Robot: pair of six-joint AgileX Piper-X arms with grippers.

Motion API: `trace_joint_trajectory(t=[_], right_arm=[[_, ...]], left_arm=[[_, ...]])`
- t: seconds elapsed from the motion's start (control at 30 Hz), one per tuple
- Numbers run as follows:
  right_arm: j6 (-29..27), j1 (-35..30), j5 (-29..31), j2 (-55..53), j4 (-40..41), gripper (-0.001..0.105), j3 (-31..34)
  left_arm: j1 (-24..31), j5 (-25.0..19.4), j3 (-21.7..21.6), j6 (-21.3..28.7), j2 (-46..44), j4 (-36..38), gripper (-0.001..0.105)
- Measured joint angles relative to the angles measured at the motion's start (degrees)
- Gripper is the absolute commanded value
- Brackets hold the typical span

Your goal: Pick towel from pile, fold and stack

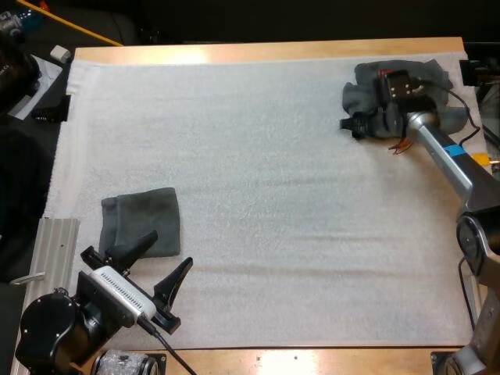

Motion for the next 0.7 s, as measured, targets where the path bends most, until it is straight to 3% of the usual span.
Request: trace_joint_trajectory(t=[0.1,0.27,0.33,0.43,0.7], right_arm=[[0.0,0.0,0.7,1.1,-0.6,0.051,-0.1],[0.1,0.0,1.6,1.5,-0.6,0.019,-0.3],[0.1,0.0,2.1,1.5,-0.6,0.017,-0.5],[0.1,0.0,2.1,1.5,-0.2,0.000,-0.6],[-1.1,0.2,2.1,-2.2,4.0,0.000,-0.7]], left_arm=[[0.0,0.1,0.0,0.0,0.1,0.3,0.062],[0.0,0.4,0.0,0.0,0.1,0.6,0.062],[0.0,0.4,0.0,0.0,0.1,0.6,0.062],[0.0,0.4,0.0,0.0,0.1,0.8,0.062],[0.0,0.5,0.0,0.0,0.2,0.8,0.062]])
